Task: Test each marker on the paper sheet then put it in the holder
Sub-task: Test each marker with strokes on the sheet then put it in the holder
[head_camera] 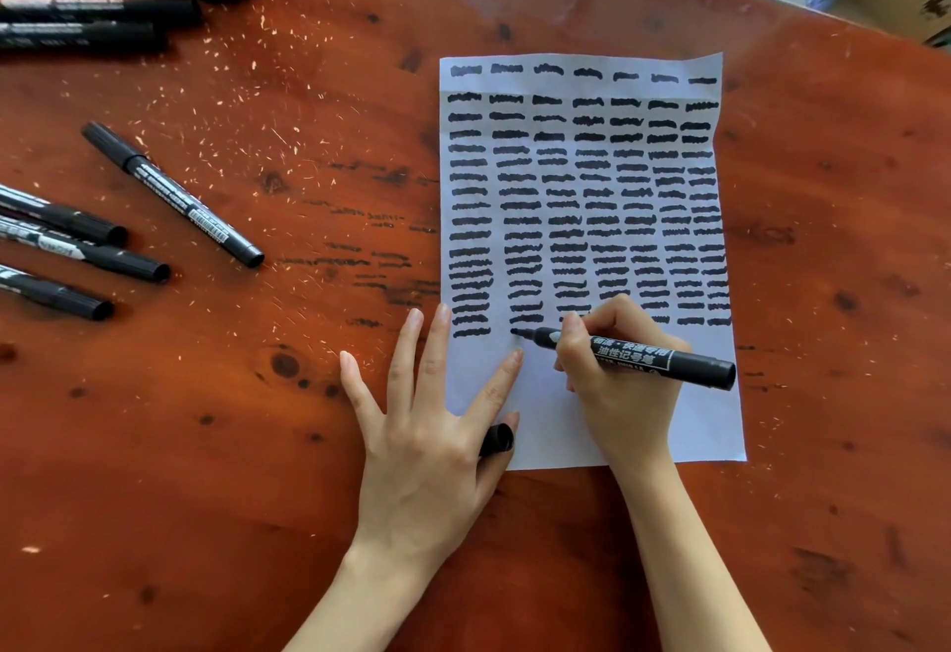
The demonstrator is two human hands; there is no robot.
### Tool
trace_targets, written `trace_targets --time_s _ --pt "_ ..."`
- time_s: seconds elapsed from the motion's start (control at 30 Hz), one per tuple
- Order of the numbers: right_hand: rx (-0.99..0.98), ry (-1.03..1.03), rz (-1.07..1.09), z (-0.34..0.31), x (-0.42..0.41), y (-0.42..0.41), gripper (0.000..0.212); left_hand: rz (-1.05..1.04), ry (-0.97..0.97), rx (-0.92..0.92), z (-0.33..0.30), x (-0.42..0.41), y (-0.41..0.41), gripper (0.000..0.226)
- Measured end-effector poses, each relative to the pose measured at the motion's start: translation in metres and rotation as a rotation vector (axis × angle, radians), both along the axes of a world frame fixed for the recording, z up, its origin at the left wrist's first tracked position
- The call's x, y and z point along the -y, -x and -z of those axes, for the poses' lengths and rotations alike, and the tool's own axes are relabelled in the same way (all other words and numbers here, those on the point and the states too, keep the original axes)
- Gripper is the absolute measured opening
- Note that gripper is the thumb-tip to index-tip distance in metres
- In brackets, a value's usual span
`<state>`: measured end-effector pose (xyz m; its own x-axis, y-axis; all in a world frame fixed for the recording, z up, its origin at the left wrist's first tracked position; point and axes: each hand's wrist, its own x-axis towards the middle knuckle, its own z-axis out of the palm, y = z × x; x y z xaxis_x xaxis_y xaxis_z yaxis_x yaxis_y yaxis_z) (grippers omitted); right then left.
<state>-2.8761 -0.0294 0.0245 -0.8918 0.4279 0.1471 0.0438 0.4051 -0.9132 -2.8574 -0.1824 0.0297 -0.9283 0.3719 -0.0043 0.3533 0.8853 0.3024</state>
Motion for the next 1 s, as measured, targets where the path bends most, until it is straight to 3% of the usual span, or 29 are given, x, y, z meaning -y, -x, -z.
trace_targets --time_s 1.0 --pt "-0.037 0.036 0.062 -0.0023 0.0014 0.0001 0.024 0.000 0.007 0.025 -0.0010 0.0003 0.0002 0.042"
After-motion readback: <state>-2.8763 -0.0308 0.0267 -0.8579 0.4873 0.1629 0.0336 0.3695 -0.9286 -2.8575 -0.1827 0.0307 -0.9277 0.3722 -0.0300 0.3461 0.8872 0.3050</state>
